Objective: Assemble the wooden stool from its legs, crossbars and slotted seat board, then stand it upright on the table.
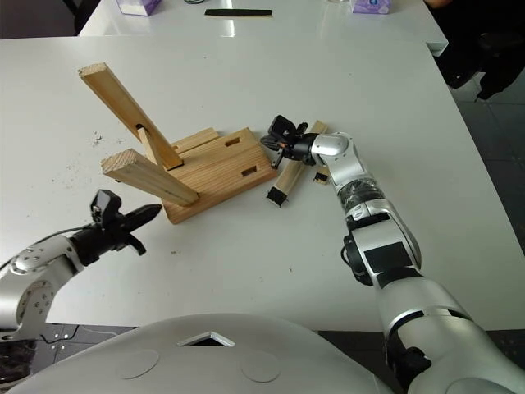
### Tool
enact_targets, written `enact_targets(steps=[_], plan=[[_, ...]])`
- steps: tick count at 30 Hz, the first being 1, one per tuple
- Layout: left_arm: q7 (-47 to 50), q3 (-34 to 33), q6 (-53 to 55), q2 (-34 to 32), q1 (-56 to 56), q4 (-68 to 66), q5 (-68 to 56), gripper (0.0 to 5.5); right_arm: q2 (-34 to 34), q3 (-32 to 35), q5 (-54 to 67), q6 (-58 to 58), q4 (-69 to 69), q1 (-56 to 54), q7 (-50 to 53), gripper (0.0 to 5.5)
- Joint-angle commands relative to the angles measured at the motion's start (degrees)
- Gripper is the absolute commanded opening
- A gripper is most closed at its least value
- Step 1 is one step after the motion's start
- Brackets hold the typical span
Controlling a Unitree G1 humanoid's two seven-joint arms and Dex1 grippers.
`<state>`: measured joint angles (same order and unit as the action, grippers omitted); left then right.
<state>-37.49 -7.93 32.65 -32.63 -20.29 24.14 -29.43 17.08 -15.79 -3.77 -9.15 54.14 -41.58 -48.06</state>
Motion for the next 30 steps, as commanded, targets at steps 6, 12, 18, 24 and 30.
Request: enact_targets(steps=[6, 12, 18, 24, 30], plan=[[2.39, 5.79, -2.02, 2.29, 6.32, -7.41, 5.30, 0.00, 1.22, -2.02, -0.09, 1.05, -6.18, 1.94, -11.53, 0.02], [2.39, 5.70, -4.49, 1.94, 8.66, -12.31, 7.22, 0.00, 5.10, -1.96, 0.62, 3.30, -16.11, 7.31, -15.91, 0.02], [1.32, -2.50, -4.61, 0.12, 7.32, -6.22, 1.61, 0.00, 6.09, 0.35, 1.06, 4.91, -17.50, 6.58, -12.41, 0.02], [-0.47, -7.30, -3.57, -5.52, 3.19, -7.44, 3.77, 0.00, 7.18, -0.02, 1.55, 7.68, -23.09, 9.18, -13.86, 0.02], [-1.56, 0.38, -4.60, -2.94, 3.12, -9.42, 6.65, 0.00, 5.75, -3.26, -0.04, 7.87, -21.74, 9.07, -15.45, 0.02]])
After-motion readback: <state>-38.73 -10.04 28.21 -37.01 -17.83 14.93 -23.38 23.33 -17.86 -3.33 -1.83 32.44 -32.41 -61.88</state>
